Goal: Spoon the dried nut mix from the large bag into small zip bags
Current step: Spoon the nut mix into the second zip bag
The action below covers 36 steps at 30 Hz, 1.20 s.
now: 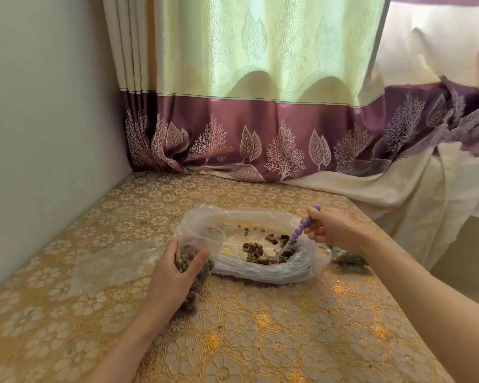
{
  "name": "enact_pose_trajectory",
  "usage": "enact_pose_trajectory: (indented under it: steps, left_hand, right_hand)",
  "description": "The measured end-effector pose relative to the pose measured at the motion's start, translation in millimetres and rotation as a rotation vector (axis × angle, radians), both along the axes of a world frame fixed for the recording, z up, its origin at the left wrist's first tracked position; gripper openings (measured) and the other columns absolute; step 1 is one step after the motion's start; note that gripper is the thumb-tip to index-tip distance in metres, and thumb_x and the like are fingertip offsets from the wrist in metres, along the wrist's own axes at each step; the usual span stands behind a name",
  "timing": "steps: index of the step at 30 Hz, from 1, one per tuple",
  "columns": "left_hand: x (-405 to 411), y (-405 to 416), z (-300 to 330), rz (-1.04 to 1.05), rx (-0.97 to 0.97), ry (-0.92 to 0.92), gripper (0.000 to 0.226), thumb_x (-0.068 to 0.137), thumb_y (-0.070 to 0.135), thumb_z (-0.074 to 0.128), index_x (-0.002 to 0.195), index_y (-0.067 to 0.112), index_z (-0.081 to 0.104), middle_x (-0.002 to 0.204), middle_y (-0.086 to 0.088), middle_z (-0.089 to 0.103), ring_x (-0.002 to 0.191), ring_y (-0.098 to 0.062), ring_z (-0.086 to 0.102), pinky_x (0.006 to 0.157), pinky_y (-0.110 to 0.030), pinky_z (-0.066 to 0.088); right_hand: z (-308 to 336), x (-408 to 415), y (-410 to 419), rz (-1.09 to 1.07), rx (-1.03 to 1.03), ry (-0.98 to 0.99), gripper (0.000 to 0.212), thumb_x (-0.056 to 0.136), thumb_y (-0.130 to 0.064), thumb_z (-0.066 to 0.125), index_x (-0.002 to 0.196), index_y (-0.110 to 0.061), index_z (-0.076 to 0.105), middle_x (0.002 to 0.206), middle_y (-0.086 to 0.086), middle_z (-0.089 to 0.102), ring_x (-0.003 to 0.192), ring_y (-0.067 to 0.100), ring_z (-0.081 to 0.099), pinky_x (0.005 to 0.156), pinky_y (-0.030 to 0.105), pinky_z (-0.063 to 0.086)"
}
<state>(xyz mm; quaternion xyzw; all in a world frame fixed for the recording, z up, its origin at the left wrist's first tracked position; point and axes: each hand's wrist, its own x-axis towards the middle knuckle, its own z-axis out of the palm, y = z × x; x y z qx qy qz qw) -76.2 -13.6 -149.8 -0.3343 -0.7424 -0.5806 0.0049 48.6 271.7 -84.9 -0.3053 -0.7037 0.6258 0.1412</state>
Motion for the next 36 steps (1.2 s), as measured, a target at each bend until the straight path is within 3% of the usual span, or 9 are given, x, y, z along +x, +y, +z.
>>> enact_pose_trajectory:
  steps: [5, 9, 13, 18, 22, 26, 30, 36]
  left_hand:
    - [0.3, 0.8, 1.4, -0.010, 0.001, 0.003, 0.030, 0.070, 0.057, 0.056, 0.097, 0.048, 0.046, 0.098, 0.023, 0.054, 0.084, 0.023, 0.050, 0.059, -0.001, 0.039]
    - [-1.4, 0.0, -0.5, -0.022, 0.014, 0.009, 0.032, 0.069, 0.055, 0.058, 0.098, 0.046, 0.047, 0.098, 0.022, 0.056, 0.083, 0.029, 0.047, 0.060, 0.006, 0.035]
    - [-2.8, 0.6, -1.6, -0.025, 0.028, -0.001, 0.035, 0.066, 0.056, 0.060, 0.097, 0.045, 0.047, 0.096, 0.018, 0.057, 0.083, 0.027, 0.048, 0.061, 0.006, 0.035]
    - [-4.3, 0.4, -2.9, -0.026, 0.017, -0.005, 0.036, 0.065, 0.057, 0.061, 0.097, 0.048, 0.046, 0.096, 0.020, 0.055, 0.083, 0.027, 0.047, 0.059, 0.002, 0.040]
    - [-4.7, 0.1, -2.8, -0.027, 0.023, -0.020, 0.040, 0.063, 0.059, 0.062, 0.098, 0.048, 0.046, 0.096, 0.021, 0.055, 0.083, 0.026, 0.048, 0.058, -0.002, 0.043]
    - [-4.2, 0.4, -0.6, -0.030, 0.059, -0.046, 0.044, 0.061, 0.058, 0.065, 0.099, 0.043, 0.049, 0.098, 0.022, 0.056, 0.084, 0.022, 0.052, 0.060, -0.004, 0.044]
    - [-5.7, 0.8, -1.7, -0.031, 0.085, -0.097, 0.067, 0.054, 0.062, 0.067, 0.111, 0.031, 0.050, 0.103, 0.013, 0.061, 0.091, 0.001, 0.060, 0.067, -0.013, 0.046]
    - [-4.0, 1.0, 0.2, -0.044, 0.172, -0.155, 0.067, 0.054, 0.057, 0.071, 0.111, 0.028, 0.053, 0.098, 0.009, 0.064, 0.085, 0.001, 0.063, 0.062, -0.010, 0.048]
  right_hand:
    - [-3.9, -0.3, -0.4, -0.128, -0.080, 0.050, 0.037, 0.102, -0.020, 0.038, 0.072, -0.004, 0.052, 0.052, 0.007, 0.065, 0.037, 0.006, 0.049, 0.034, 0.013, 0.037]
    - [-0.4, -2.3, -3.7, -0.227, -0.126, 0.090, 0.036, 0.101, -0.017, 0.040, 0.072, -0.001, 0.054, 0.047, 0.007, 0.061, 0.035, 0.007, 0.049, 0.031, 0.013, 0.036]
    - [13.2, -9.5, -10.7, -0.291, -0.138, 0.152, 0.036, 0.101, -0.018, 0.041, 0.072, -0.001, 0.054, 0.055, 0.010, 0.060, 0.043, 0.010, 0.048, 0.036, 0.014, 0.037]
    - [45.7, -20.9, -29.9, -0.216, -0.164, 0.256, 0.037, 0.102, -0.020, 0.039, 0.072, -0.002, 0.052, 0.063, 0.011, 0.059, 0.043, 0.008, 0.048, 0.034, 0.013, 0.035]
    - [65.5, -30.2, -53.2, -0.103, -0.166, 0.299, 0.038, 0.102, -0.019, 0.039, 0.070, -0.002, 0.053, 0.056, 0.010, 0.058, 0.043, 0.009, 0.046, 0.033, 0.013, 0.032]
    - [77.3, -43.3, -85.6, -0.049, -0.028, 0.276, 0.039, 0.100, -0.021, 0.043, 0.069, -0.002, 0.057, 0.050, 0.005, 0.059, 0.042, 0.009, 0.047, 0.036, 0.014, 0.035]
    - [85.9, -52.5, -117.5, 0.056, 0.224, 0.318, 0.043, 0.100, -0.019, 0.042, 0.063, -0.005, 0.059, 0.049, 0.003, 0.061, 0.042, 0.010, 0.047, 0.037, 0.016, 0.035]
    - [94.2, -55.0, -143.8, 0.201, 0.614, 0.458, 0.035, 0.098, -0.019, 0.047, 0.069, -0.002, 0.059, 0.055, 0.006, 0.060, 0.042, 0.015, 0.050, 0.039, 0.015, 0.035]
